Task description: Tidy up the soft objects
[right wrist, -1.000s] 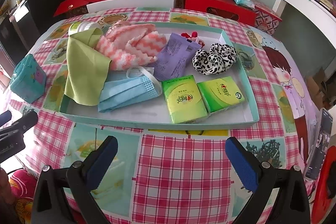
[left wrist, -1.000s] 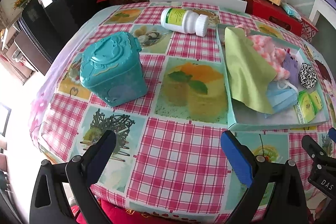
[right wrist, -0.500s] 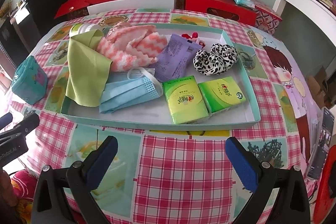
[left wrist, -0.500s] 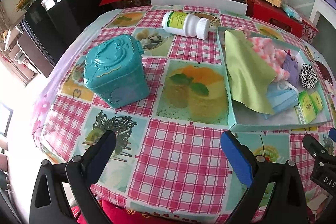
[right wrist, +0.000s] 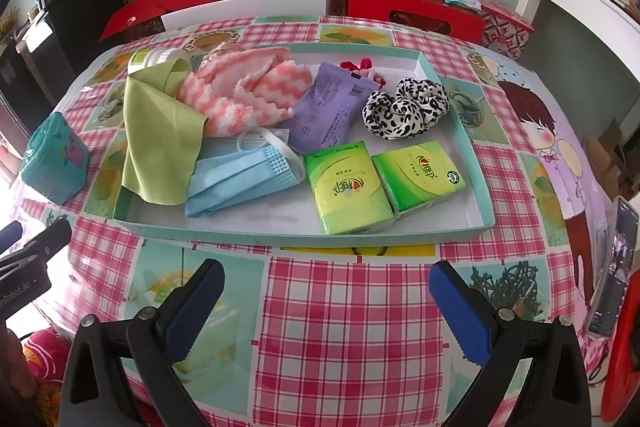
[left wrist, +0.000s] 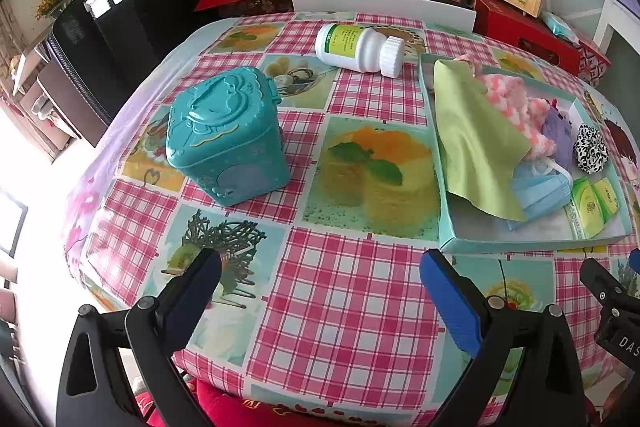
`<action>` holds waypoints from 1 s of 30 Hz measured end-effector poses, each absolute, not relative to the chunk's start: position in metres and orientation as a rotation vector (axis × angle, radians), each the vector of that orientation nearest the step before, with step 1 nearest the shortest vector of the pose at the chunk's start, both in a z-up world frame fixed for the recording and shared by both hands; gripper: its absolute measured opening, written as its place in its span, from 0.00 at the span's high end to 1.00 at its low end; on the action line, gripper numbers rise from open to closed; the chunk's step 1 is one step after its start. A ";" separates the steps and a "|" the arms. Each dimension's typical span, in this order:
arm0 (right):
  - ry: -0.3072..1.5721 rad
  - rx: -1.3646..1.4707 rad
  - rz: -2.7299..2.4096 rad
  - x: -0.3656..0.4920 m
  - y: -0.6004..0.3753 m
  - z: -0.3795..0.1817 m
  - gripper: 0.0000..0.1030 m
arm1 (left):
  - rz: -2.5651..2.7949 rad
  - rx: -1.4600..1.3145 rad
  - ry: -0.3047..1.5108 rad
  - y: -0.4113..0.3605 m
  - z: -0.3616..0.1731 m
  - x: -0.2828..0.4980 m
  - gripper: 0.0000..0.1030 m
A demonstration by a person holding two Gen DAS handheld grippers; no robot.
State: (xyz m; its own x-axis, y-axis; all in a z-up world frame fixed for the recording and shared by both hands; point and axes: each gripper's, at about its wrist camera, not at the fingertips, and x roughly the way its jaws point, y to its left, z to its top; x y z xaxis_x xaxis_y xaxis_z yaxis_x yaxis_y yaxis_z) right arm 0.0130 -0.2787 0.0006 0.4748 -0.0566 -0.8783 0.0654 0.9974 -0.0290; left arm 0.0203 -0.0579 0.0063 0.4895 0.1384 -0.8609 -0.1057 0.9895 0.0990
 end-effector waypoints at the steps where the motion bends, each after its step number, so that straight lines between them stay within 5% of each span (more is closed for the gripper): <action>1: 1.074 0.008 -0.075 0.013 -0.279 0.001 0.00 | 0.148 0.034 1.049 -0.058 0.006 0.020 0.04; 30: 1.078 -0.001 -0.074 0.013 -0.277 0.000 0.00 | 0.153 0.048 1.036 -0.059 0.007 0.018 0.04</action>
